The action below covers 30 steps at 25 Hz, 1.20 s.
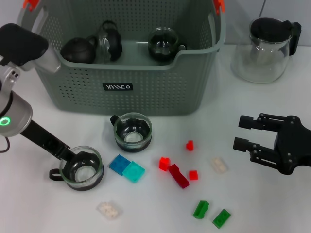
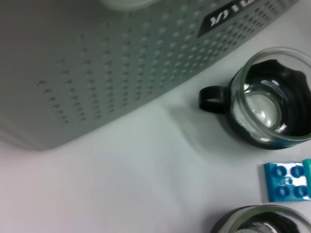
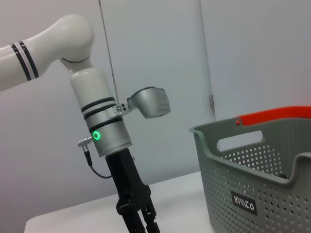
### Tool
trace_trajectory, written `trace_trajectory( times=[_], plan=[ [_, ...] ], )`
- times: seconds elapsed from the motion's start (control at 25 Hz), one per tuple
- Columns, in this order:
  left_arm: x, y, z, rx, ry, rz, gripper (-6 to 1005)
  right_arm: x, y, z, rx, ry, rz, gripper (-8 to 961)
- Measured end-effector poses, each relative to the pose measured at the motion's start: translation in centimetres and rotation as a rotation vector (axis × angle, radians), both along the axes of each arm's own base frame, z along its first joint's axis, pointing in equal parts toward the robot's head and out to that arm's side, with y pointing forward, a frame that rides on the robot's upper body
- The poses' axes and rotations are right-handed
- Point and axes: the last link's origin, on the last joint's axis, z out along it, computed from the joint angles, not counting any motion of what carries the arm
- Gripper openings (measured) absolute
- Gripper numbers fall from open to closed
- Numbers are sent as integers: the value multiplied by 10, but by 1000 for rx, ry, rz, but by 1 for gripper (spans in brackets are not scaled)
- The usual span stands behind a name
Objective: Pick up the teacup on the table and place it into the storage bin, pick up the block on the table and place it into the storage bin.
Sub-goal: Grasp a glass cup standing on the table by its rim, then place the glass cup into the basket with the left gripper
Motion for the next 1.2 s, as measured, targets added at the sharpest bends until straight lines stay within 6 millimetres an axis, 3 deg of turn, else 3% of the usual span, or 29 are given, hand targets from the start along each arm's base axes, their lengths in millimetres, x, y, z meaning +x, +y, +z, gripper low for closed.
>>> trace_trajectory(
  times=[0.08,0.56,0.8,1.04,1.2],
  plan=[
    [-4,2,-3,3,9,7,515,0,0,0,0,0,0,557],
    [-14,6,-18,-14,5,36,435,-1,0,-1,-1,2,1,551],
    [-14,8,-17,13,-4,64,395,0,0,-1,-2,2,0,551],
    [-13,9,-15,13,-2,70,163,1,0,0,-2,5,-5,552],
    [-14,8,-10,12,-22,79,82,1,1,1,2,7,-7,552]
  ],
)
